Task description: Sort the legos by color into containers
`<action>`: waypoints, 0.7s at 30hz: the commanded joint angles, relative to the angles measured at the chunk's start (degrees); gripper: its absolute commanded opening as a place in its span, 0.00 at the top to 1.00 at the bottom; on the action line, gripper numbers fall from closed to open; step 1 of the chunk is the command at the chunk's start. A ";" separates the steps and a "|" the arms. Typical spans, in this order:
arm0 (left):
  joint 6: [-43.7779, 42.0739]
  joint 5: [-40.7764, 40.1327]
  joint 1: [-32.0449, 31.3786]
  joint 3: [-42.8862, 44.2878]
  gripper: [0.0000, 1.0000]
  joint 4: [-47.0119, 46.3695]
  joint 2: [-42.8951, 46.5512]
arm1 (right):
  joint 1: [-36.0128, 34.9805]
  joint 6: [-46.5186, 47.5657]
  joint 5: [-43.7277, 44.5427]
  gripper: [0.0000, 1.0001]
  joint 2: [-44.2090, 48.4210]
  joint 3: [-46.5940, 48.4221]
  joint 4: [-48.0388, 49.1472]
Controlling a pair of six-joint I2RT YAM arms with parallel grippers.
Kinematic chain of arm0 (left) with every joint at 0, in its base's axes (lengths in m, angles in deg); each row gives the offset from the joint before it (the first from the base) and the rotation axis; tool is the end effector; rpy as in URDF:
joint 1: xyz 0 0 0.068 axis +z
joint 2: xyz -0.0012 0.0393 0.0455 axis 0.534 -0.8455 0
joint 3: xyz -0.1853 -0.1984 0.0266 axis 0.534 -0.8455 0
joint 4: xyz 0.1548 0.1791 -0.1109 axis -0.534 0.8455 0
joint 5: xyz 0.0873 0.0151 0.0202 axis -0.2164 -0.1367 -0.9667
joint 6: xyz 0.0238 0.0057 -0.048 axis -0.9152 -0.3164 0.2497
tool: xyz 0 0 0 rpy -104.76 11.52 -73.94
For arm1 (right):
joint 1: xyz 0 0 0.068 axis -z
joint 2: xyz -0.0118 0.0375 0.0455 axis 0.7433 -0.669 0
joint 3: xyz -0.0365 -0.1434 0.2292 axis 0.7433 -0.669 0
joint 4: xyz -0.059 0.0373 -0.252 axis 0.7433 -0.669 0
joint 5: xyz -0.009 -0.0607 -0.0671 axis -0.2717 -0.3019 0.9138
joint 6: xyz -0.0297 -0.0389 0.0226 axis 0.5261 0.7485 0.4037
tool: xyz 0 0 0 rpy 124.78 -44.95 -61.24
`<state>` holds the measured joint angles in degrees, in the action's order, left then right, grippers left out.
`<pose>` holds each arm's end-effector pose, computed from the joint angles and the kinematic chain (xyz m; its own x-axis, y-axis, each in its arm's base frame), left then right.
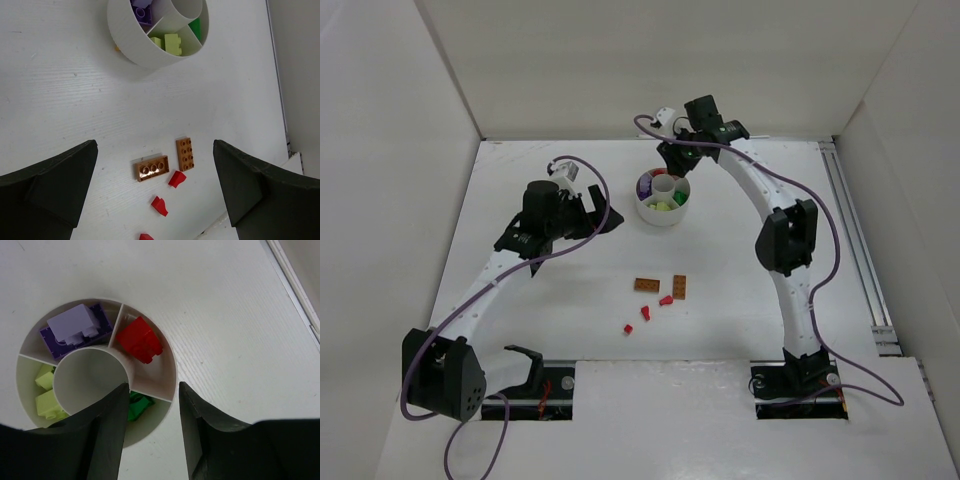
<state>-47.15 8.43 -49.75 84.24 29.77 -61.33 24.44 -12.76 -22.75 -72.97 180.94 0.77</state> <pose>0.2524 -0.0930 0.3031 -0.5907 -0.2668 -0.7615 0.3690 0.7500 -0.5489 0.4703 0.2161 0.2930 -0.3110 -0.6506 -0.6928 -0.8186 0.5538 -0.1525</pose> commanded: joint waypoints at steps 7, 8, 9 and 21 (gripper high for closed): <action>2.11 1.47 0.16 -0.69 0.00 2.27 4.26 | 0.90 -4.42 1.06 0.50 16.49 -8.46 8.75; 3.59 0.51 0.16 -1.30 0.00 4.10 4.27 | 0.90 -5.47 1.07 0.50 18.51 -13.62 9.63; 4.30 -0.03 0.16 -2.35 0.00 5.08 5.66 | 0.29 -7.66 1.68 0.50 23.23 -16.89 11.99; 16.35 -17.34 0.16 -7.36 0.00 24.16 13.67 | -24.92 -32.35 22.67 0.44 51.92 -64.00 24.04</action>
<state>-34.08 -3.96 -49.77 78.32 47.89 -48.87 3.89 -34.42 -6.73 -24.09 123.37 20.62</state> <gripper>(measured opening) 0.997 0.552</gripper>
